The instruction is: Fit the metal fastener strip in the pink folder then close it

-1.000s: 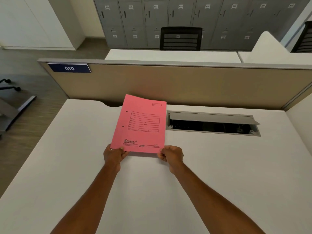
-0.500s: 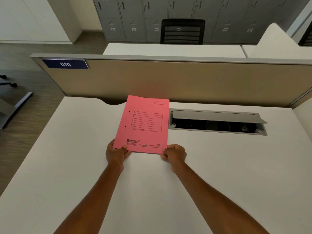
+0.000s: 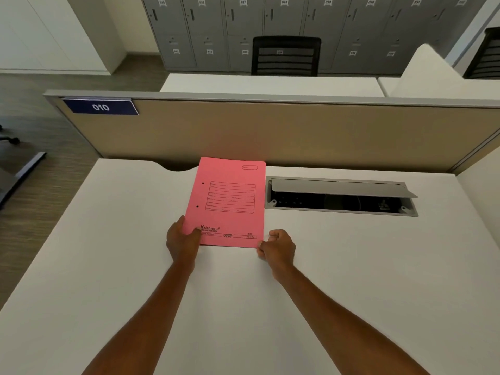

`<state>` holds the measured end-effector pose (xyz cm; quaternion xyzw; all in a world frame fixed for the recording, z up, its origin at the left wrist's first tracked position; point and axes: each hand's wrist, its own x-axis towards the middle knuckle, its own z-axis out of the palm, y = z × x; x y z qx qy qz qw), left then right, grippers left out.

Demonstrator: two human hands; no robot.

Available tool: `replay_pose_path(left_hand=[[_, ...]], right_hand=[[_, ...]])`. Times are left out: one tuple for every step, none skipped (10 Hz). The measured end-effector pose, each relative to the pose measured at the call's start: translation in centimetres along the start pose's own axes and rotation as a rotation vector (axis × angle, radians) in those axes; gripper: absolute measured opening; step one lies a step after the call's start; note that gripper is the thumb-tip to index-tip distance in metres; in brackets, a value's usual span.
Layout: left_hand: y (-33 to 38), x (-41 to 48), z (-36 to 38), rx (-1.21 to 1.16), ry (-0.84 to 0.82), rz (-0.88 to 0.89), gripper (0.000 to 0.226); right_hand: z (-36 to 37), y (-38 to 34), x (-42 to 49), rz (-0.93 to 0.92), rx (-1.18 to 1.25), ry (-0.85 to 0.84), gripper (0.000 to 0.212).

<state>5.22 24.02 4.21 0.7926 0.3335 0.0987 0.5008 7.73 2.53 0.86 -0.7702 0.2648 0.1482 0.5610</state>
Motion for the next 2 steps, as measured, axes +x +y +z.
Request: replay_pose_path(left_hand=[[-2.3,1.3,0.5,0.176,-0.032,0.020,0.050],[-2.0,1.5,1.0,0.342,-0.068,-0.009,0.088]], right_hand=[[-0.8,0.1,0.2,-0.012,-0.018,-0.018,0.053],[-2.3,-0.4,0.5,-0.050,-0.098,-0.057,0.074]])
